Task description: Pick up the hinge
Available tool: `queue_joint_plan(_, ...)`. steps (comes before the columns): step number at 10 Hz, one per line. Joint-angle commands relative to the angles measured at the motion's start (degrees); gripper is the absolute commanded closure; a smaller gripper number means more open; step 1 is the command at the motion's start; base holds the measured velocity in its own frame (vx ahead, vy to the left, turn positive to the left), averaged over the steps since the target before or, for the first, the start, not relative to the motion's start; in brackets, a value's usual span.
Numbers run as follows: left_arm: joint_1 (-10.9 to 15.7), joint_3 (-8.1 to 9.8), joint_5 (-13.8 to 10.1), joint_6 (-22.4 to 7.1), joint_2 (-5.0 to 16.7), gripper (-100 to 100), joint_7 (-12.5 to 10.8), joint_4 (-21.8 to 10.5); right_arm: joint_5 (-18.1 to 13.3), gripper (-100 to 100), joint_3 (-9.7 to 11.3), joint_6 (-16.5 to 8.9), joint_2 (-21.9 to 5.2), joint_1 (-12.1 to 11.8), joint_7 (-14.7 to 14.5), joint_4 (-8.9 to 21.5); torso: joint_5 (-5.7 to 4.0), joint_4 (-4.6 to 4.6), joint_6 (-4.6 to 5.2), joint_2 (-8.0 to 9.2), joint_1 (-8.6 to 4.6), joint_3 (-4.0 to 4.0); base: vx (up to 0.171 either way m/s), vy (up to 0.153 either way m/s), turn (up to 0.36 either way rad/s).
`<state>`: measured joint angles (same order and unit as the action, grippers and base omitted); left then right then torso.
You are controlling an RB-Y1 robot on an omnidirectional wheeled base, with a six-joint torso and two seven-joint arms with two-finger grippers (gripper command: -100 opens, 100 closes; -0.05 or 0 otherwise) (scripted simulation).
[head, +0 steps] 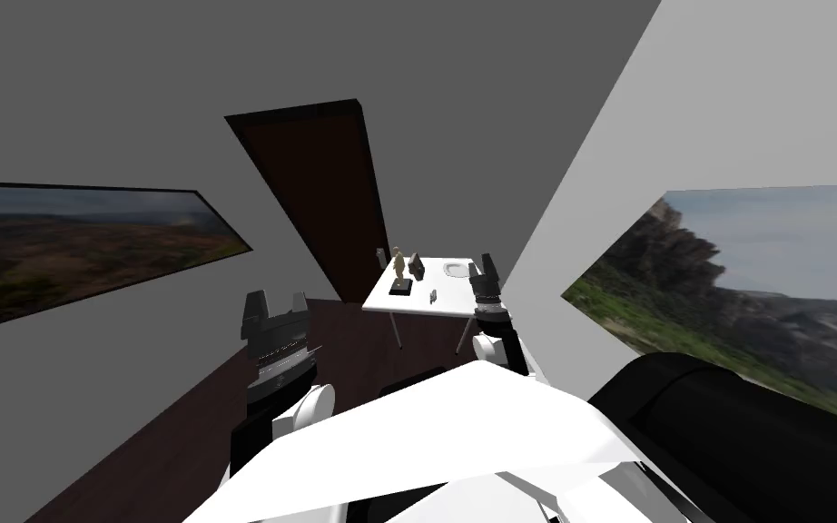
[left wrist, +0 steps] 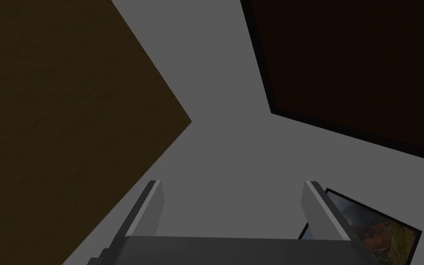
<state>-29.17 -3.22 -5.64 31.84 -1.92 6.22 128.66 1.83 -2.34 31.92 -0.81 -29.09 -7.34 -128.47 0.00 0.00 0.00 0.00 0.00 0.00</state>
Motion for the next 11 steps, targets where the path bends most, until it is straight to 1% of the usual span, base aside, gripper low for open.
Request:
queue_joint_plan(1,0.00,0.00,0.00,0.00,0.00,0,0.00,0.00,-2.43,-100,-0.49,0.72,-2.48,-1.02,-0.58,-0.24,0.00,0.00,0.00,0.00,0.00,0.00,-0.011,0.006,0.185)
queue_joint_plan(4,0.01,0.00,0.00,0.00,0.00,0,0.00,0.00,-7.47,-100,-1.78,2.56,-5.24,-3.43,-2.00,-0.78,0.00,0.02,-0.01,0.11,-0.02,0.06,-0.027,0.000,0.221)
queue_joint_plan(5,0.01,0.00,0.00,0.00,0.00,0,0.00,0.00,-8.25,-100,-1.78,2.56,-5.24,-3.43,-2.00,-0.78,0.00,0.03,-0.02,0.11,-0.01,0.07,-0.020,-0.003,0.071)
queue_joint_plan(7,0.01,0.00,0.00,0.00,0.00,0,0.00,0.00,-12.13,-100,-3.07,4.37,-6.48,-5.63,-3.37,-1.24,0.00,0.02,-0.02,0.07,-0.01,0.04,-0.018,0.002,0.238)
queue_joint_plan(8,0.01,0.00,0.00,0.00,0.00,0,0.00,0.00,-13.65,-100,-3.07,4.37,-6.48,-5.63,-3.37,-1.24,0.00,0.02,-0.02,0.09,-0.01,0.05,-0.017,-0.005,0.103)
queue_joint_plan(9,0.00,0.00,0.00,0.00,0.00,0,0.00,0.00,-15.50,-100,-3.84,5.43,-6.93,-6.87,-4.16,-1.50,-0.01,0.02,0.02,0.08,-0.03,0.05,-0.015,0.000,0.191)
queue_joint_plan(10,0.01,0.00,0.00,0.00,0.00,0,0.00,0.00,-16.73,-100,-3.84,5.43,-6.93,-6.87,-4.16,-1.50,0.00,0.02,-0.01,0.07,-0.02,0.04,-0.011,-0.002,0.116)
queue_joint_plan(11,0.00,0.00,0.00,0.00,0.00,0,0.00,0.00,-18.67,-100,-4.69,6.59,-7.27,-8.19,-5.02,-1.75,-0.01,0.01,0.01,0.05,-0.02,0.03,-0.013,0.004,0.227)
